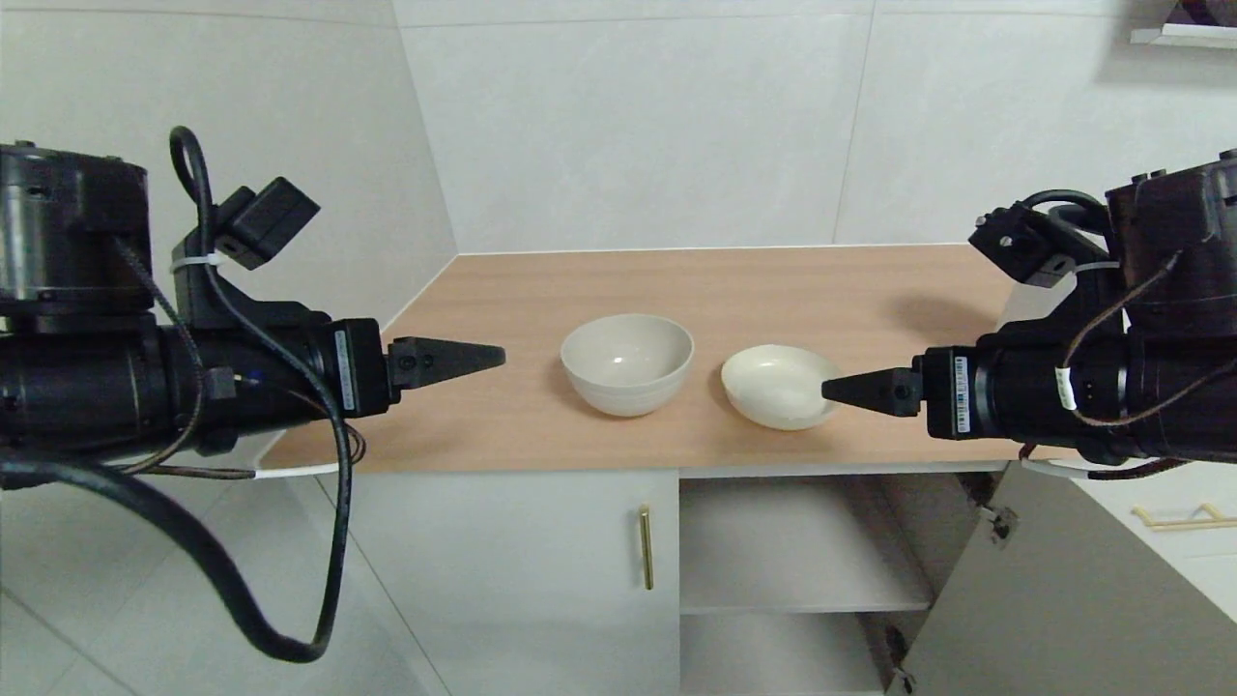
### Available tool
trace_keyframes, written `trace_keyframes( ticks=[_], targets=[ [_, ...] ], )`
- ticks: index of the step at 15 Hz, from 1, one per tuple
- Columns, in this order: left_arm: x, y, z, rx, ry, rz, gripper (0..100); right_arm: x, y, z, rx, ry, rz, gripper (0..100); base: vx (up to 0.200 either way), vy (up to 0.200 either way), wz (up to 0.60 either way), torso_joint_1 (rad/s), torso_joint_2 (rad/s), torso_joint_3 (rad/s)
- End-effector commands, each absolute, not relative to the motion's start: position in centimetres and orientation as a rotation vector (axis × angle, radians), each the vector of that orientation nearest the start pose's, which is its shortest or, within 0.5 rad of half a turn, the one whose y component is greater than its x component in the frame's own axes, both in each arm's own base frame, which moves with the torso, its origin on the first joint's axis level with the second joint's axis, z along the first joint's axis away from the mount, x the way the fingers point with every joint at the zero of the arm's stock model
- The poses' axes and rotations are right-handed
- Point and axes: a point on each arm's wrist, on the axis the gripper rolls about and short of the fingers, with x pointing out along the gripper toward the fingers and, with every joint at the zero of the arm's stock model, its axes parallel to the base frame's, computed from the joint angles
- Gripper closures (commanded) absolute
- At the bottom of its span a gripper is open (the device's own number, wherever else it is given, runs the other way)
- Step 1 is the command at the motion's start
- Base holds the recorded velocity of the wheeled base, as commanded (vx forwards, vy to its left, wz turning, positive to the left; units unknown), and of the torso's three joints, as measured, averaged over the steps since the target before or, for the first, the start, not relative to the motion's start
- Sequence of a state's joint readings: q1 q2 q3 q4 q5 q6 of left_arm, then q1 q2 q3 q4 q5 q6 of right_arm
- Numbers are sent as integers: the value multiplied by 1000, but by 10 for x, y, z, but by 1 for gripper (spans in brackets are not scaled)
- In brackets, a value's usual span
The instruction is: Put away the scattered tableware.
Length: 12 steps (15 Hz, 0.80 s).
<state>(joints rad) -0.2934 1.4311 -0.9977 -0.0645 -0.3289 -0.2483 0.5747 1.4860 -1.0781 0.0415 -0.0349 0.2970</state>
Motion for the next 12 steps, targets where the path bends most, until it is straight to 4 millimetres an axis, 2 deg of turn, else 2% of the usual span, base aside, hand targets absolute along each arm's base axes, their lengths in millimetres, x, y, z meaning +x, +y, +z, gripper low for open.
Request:
trace_keyframes(
  ticks=[1, 4, 5, 7, 9, 12],
  targets=[
    [245, -87, 247, -237, 489, -576, 0, 226, 140, 248, 148, 515, 440, 0, 0, 0, 0, 217, -500, -290],
    [257, -98, 238, -238, 546, -572, 0, 240, 141, 242, 110, 484, 433, 0, 0, 0, 0, 85, -190, -110],
    [269, -104, 236, -263, 592, -497, 0, 249, 146, 236, 101, 488, 421, 0, 0, 0, 0, 27, -56, -27],
    [289, -114, 232, -315, 617, -404, 0, 261, 151, 237, 109, 481, 373, 0, 0, 0, 0, 0, 0, 0],
    [302, -133, 220, -376, 654, -343, 0, 279, 154, 236, 156, 499, 269, 0, 0, 0, 0, 0, 0, 0],
    [323, -148, 202, -426, 696, -275, 0, 295, 152, 231, 207, 532, 214, 0, 0, 0, 0, 0, 0, 0]
  ],
)
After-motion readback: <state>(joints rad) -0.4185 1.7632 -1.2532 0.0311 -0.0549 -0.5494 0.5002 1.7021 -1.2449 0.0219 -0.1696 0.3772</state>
